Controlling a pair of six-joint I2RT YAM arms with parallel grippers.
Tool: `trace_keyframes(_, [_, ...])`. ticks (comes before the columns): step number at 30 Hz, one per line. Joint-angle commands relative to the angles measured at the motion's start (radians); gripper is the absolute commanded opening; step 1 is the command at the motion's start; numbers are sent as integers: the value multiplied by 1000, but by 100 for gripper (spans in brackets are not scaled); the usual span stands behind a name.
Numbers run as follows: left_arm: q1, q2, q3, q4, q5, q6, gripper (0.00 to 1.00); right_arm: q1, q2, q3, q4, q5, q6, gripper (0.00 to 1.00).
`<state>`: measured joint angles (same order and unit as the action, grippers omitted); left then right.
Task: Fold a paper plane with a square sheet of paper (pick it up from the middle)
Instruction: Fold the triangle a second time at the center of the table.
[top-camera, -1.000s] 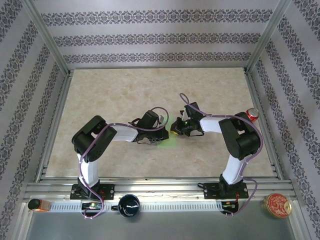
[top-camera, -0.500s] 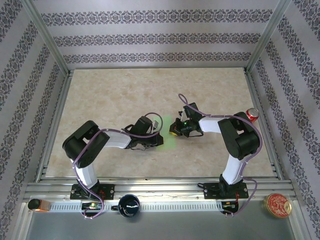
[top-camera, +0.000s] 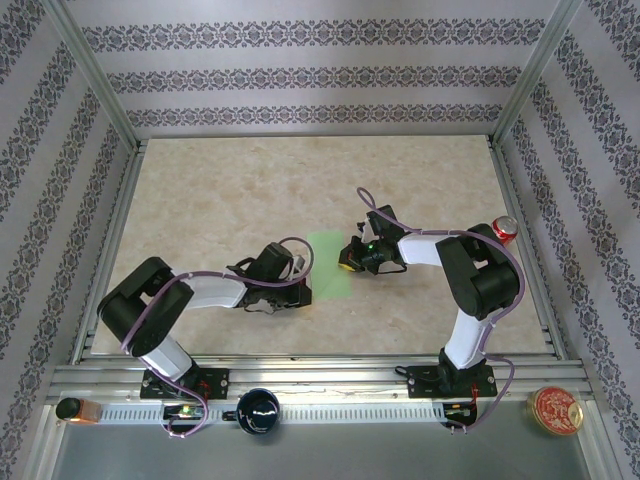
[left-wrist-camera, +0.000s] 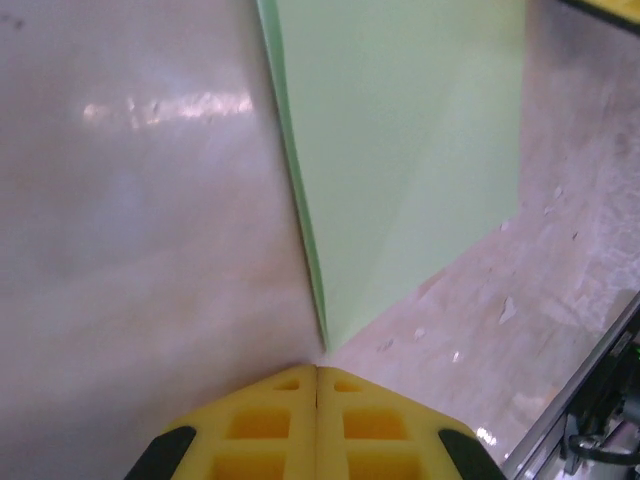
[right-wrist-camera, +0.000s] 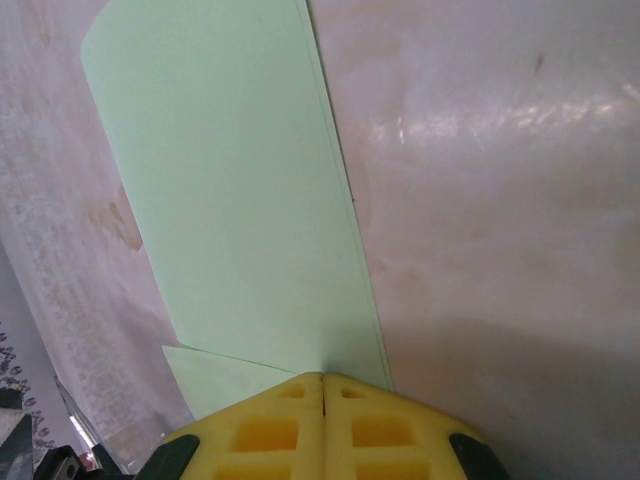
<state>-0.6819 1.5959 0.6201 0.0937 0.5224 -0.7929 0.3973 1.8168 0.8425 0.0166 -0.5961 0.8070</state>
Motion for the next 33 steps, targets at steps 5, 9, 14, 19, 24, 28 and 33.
trace_keyframes(5, [-9,-107,89,-102,-69,74,3,-5,19,-25,-67,91,1,0])
trace_keyframes(9, [-1,-1,187,-66,-38,70,1,-5,13,-26,-59,88,9,0])
trace_keyframes(14, [4,113,257,-90,-75,72,0,-5,15,-24,-50,75,9,0])
trace_keyframes(19, [10,163,234,-73,-80,72,0,-3,7,-19,-20,47,3,0])
trace_keyframes(24, [10,191,158,0,-56,31,0,-3,-18,-2,15,1,-8,1])
trace_keyframes(28, [10,192,105,32,-56,9,0,14,-66,-5,32,-14,-25,2])
trace_keyframes(33, [10,193,88,36,-62,8,0,73,-57,-10,35,-24,-49,3])
